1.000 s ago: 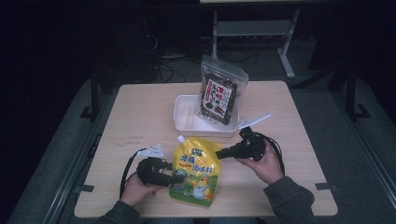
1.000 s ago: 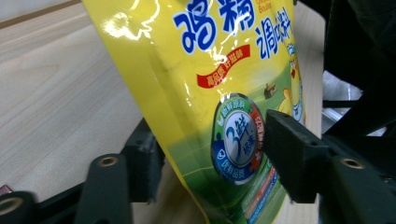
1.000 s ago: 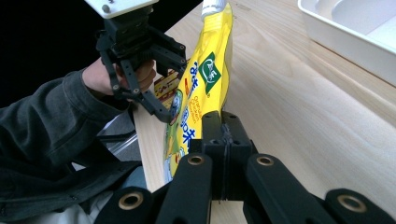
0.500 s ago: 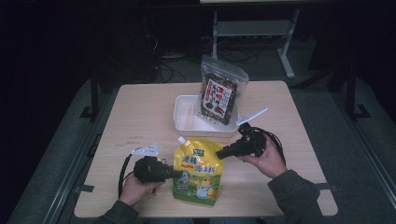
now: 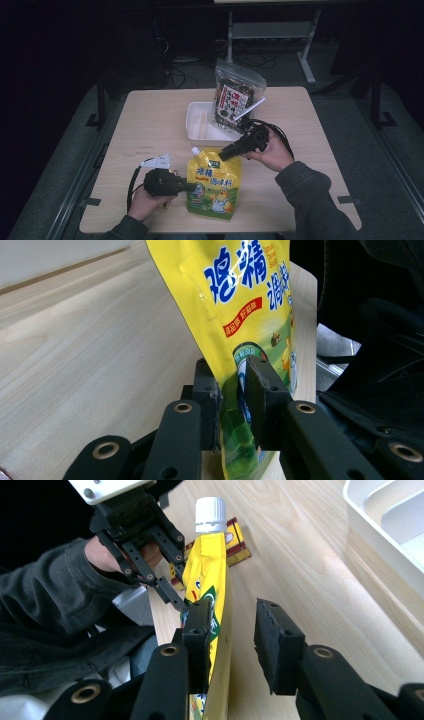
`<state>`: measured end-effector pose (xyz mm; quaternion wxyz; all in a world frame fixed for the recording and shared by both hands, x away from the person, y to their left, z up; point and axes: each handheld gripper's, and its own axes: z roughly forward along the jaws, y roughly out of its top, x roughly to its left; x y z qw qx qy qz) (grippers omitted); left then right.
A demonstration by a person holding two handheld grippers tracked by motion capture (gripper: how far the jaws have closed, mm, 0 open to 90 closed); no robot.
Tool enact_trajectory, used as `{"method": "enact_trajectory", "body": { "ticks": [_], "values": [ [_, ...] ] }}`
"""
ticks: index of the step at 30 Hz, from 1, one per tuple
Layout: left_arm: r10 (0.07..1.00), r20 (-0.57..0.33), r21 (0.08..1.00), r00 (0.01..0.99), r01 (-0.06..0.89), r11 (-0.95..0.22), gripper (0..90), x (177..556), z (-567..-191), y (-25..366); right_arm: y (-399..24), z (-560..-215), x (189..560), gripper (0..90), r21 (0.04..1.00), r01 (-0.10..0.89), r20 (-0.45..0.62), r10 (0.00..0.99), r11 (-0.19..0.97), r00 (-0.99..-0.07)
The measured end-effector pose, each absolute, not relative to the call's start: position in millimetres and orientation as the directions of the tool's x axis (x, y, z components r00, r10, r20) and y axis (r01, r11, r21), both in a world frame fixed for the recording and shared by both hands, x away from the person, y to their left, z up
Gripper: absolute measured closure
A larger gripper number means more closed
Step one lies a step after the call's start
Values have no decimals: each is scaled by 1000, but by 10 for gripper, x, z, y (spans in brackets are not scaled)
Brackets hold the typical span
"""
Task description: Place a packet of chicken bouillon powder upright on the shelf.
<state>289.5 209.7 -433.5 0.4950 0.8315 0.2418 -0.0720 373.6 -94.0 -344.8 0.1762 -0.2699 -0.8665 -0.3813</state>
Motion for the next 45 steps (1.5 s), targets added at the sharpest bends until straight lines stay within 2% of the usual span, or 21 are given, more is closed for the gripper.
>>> {"method": "enact_trajectory", "body": {
  "ticks": [10,11,16,21,26,32,39,45],
  "values": [
    [330,-357,791,874,471,-391,748,2894,-4323,2090,-812,-3427,3798,793,523,603,522,333,603,-786],
    [334,-355,790,873,471,-392,743,2894,-4324,2090,-803,-3424,3797,834,519,599,525,325,610,-787],
    [342,-351,789,872,471,-393,705,2895,-4322,2088,-808,-3402,3788,882,510,602,539,316,615,-780],
    [355,-332,795,874,462,-393,646,2888,-4303,2099,-812,-3365,3746,893,504,610,567,299,612,-768],
    [385,-313,798,868,460,-389,530,2885,-4276,2137,-825,-3330,3708,894,508,618,581,290,600,-760],
    [461,-270,795,845,466,-388,423,2878,-4259,2221,-857,-3226,3671,894,527,635,596,288,564,-750],
    [487,-252,791,836,468,-395,386,2872,-4258,2262,-892,-3139,3687,895,538,672,625,294,509,-723],
    [500,-243,788,832,469,-399,380,2864,-4258,2278,-908,-3067,3694,894,544,680,603,334,491,-724]
  ]
}}
